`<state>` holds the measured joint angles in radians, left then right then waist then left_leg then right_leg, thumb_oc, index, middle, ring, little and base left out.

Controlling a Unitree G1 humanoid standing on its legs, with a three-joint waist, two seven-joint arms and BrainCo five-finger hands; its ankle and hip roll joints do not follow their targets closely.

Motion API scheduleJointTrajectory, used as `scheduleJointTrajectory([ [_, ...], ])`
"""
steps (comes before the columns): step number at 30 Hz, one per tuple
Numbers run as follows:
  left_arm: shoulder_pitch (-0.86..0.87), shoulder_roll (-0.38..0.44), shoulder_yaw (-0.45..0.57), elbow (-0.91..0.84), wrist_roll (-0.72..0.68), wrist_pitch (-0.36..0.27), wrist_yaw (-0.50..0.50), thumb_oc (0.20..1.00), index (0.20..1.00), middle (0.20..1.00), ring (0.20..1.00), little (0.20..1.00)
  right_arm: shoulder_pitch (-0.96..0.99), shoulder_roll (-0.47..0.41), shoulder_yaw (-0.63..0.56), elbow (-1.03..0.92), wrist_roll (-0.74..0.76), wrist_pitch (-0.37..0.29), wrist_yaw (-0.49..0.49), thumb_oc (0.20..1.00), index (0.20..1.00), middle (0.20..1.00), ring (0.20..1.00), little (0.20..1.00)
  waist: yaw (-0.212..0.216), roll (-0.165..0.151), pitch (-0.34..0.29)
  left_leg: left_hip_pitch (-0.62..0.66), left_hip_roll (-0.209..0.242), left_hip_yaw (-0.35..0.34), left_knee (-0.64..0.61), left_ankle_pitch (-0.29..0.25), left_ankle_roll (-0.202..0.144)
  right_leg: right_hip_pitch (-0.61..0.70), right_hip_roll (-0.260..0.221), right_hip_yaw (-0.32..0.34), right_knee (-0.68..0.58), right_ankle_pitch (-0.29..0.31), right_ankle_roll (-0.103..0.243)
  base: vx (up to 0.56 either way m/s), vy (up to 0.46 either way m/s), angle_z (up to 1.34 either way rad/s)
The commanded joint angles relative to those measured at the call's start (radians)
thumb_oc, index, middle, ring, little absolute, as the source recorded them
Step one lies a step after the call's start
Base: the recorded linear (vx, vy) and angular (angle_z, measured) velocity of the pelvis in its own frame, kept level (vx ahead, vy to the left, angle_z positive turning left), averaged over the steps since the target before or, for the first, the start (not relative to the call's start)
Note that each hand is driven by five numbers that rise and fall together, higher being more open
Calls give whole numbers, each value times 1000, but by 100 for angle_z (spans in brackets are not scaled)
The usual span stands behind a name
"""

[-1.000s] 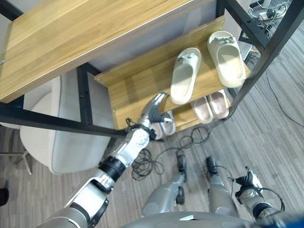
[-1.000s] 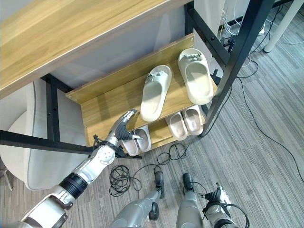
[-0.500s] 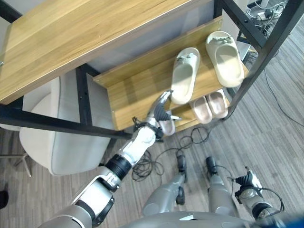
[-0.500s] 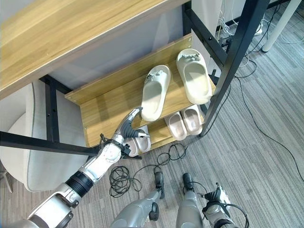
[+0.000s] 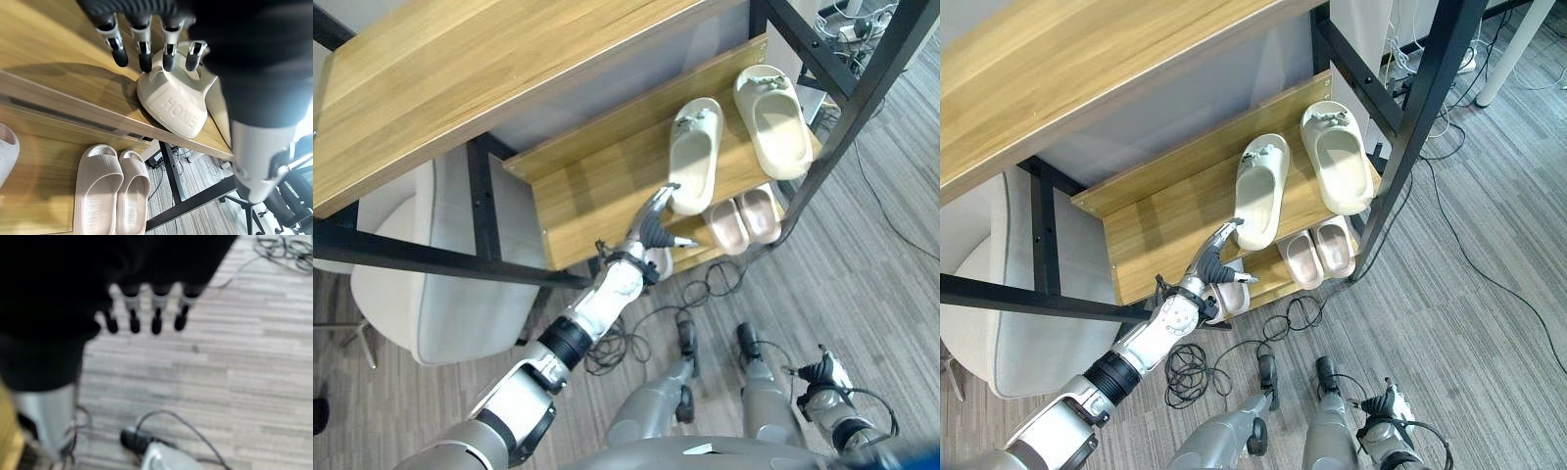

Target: Arrange the slippers neatly on the shoe rack.

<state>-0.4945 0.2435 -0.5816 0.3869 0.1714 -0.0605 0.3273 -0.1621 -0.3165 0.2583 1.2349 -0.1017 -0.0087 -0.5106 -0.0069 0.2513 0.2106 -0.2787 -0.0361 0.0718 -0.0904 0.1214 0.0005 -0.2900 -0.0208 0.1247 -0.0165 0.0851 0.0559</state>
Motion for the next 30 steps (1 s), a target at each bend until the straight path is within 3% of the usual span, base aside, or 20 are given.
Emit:
scheduleJointTrajectory([
  [1,-82,-57,-8,22,-39,-46,19,1000,1000,1000,1000,1000,2,-26,15,-7,29,-9,-14,1000,1000,1000,1000,1000,-3,17,-18,-41,-71,-65,46,-40,17,-52,-21,-32,139,-119,23,0,0,0],
  [30,-122,-123,-32,17,-211,-64,4,1000,1000,1000,1000,1000,2,-12,36,-14,37,-4,-9,1000,1000,1000,1000,1000,-18,15,-21,-37,-70,-59,47,-41,18,-54,-17,-25,148,-120,20,0,0,0],
])
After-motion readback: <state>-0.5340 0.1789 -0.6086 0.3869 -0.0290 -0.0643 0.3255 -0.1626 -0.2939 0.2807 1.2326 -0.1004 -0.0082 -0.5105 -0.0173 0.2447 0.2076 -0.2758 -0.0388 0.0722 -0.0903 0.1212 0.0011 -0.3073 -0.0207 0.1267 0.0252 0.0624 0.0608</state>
